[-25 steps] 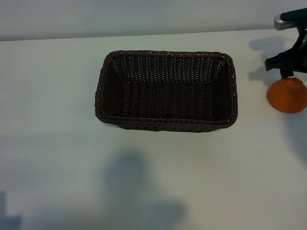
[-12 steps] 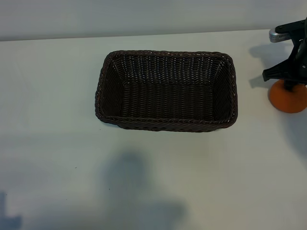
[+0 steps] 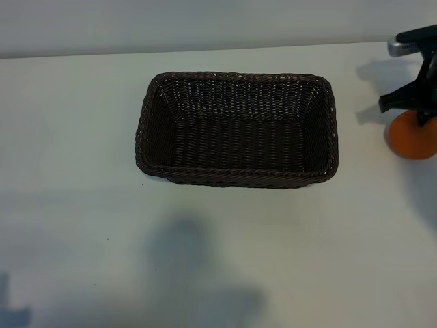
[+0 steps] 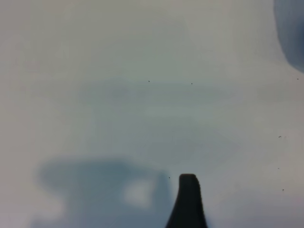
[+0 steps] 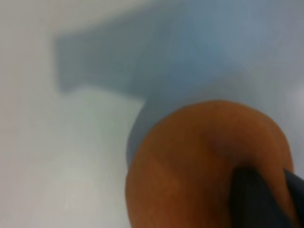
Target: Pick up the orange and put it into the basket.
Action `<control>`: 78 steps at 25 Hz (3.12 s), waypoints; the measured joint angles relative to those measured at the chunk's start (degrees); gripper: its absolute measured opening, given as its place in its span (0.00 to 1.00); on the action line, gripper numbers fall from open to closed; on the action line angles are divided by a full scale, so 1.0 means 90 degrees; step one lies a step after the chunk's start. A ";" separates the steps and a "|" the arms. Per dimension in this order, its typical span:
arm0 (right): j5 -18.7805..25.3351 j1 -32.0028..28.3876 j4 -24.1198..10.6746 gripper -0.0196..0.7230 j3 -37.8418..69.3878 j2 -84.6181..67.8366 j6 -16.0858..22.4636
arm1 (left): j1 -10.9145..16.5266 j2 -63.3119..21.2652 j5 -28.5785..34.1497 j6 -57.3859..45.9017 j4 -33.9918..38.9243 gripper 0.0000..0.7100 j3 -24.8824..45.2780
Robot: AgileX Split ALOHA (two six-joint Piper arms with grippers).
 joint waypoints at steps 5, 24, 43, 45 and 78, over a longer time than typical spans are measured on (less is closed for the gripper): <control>0.0882 0.0000 0.0200 0.14 -0.0338 -0.0596 -0.0308 | 0.0000 0.0000 -0.0007 0.0000 0.0000 0.83 0.0000; 0.1800 0.1897 0.1241 0.12 -0.1142 -0.1758 -0.0832 | -0.0815 0.0000 -0.0007 0.0000 0.0045 0.83 0.0000; 0.1312 0.3160 0.1405 0.12 -0.2402 0.0041 -0.0714 | -0.0815 0.0000 -0.0007 0.0000 0.0045 0.83 0.0000; 0.1202 0.3160 0.1405 0.12 -0.2464 0.0290 -0.0766 | -0.0815 0.0000 -0.0007 0.0000 0.0045 0.83 0.0000; 0.1560 0.3162 0.1526 0.91 -0.2619 0.0688 -0.0647 | -0.0815 0.0000 -0.0007 0.0000 0.0045 0.83 0.0000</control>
